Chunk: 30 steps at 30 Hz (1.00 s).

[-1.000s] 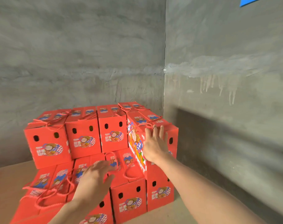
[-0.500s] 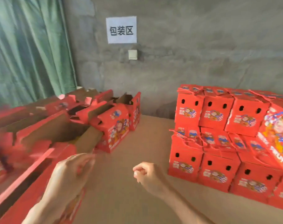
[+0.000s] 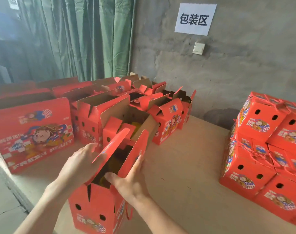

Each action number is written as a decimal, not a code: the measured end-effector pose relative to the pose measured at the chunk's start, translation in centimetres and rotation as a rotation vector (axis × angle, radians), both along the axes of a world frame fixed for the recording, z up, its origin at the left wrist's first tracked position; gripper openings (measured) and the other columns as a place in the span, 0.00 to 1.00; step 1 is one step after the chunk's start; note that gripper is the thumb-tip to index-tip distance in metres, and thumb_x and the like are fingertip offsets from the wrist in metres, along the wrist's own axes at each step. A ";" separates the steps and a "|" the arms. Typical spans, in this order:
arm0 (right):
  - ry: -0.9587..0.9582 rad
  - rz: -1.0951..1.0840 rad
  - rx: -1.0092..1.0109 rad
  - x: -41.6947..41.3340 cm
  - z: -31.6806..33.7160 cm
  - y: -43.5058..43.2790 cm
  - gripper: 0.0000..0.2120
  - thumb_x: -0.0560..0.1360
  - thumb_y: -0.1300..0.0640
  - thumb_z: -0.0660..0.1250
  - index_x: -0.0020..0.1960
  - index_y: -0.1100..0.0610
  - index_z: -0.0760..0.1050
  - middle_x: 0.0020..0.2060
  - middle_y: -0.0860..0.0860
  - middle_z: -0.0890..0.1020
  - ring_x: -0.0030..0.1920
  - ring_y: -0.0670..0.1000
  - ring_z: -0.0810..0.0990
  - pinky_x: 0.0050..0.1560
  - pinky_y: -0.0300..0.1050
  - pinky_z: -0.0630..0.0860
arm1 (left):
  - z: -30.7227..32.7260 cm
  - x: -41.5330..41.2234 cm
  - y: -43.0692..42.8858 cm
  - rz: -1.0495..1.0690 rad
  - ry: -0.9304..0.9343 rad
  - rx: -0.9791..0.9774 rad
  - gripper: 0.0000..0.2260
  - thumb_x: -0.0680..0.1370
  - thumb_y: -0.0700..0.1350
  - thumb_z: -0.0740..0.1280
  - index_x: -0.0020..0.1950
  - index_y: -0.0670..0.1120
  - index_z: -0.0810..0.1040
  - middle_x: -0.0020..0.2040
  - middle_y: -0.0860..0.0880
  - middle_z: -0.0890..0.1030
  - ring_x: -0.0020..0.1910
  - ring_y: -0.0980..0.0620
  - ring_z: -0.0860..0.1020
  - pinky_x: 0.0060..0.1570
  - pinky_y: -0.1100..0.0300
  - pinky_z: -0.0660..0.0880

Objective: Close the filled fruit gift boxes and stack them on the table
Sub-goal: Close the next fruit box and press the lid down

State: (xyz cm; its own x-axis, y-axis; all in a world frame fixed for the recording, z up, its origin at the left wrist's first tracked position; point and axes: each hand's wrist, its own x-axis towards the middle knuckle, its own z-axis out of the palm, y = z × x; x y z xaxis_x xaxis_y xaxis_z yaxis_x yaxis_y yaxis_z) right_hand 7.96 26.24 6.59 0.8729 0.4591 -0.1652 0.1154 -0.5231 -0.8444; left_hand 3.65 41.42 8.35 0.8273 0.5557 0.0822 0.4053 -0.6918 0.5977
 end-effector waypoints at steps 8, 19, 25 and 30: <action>0.037 -0.084 -0.165 3.5 2.1 -7.6 0.07 0.66 0.70 0.60 0.38 0.60 0.69 0.33 0.53 0.73 0.33 0.54 0.75 0.29 0.42 0.73 | 1.2 1.1 1.1 -0.157 -0.031 -0.018 0.24 0.77 0.56 0.62 0.72 0.50 0.66 0.64 0.48 0.77 0.57 0.50 0.78 0.46 0.60 0.76; -0.301 0.029 -0.747 7.5 6.4 -23.0 0.22 0.67 0.67 0.56 0.50 0.46 0.79 0.45 0.51 0.83 0.48 0.55 0.80 0.46 0.48 0.76 | 0.5 4.3 -5.8 -0.502 -0.073 0.078 0.16 0.78 0.50 0.63 0.65 0.48 0.74 0.56 0.49 0.81 0.54 0.49 0.79 0.50 0.58 0.73; -0.300 -0.264 -0.854 7.0 6.6 -34.1 0.19 0.76 0.65 0.61 0.59 0.47 0.79 0.58 0.48 0.81 0.56 0.50 0.79 0.48 0.42 0.74 | -2.6 6.9 -13.7 -0.724 -0.049 -0.020 0.15 0.78 0.45 0.65 0.64 0.44 0.75 0.60 0.48 0.79 0.59 0.50 0.77 0.53 0.63 0.71; -0.315 -0.562 -0.596 4.1 6.4 -42.4 0.14 0.77 0.61 0.65 0.61 0.51 0.77 0.55 0.51 0.81 0.49 0.47 0.78 0.50 0.41 0.71 | -4.1 8.2 -22.4 -0.932 -0.134 -0.168 0.09 0.79 0.41 0.61 0.45 0.52 0.78 0.40 0.59 0.79 0.39 0.63 0.75 0.39 0.75 0.66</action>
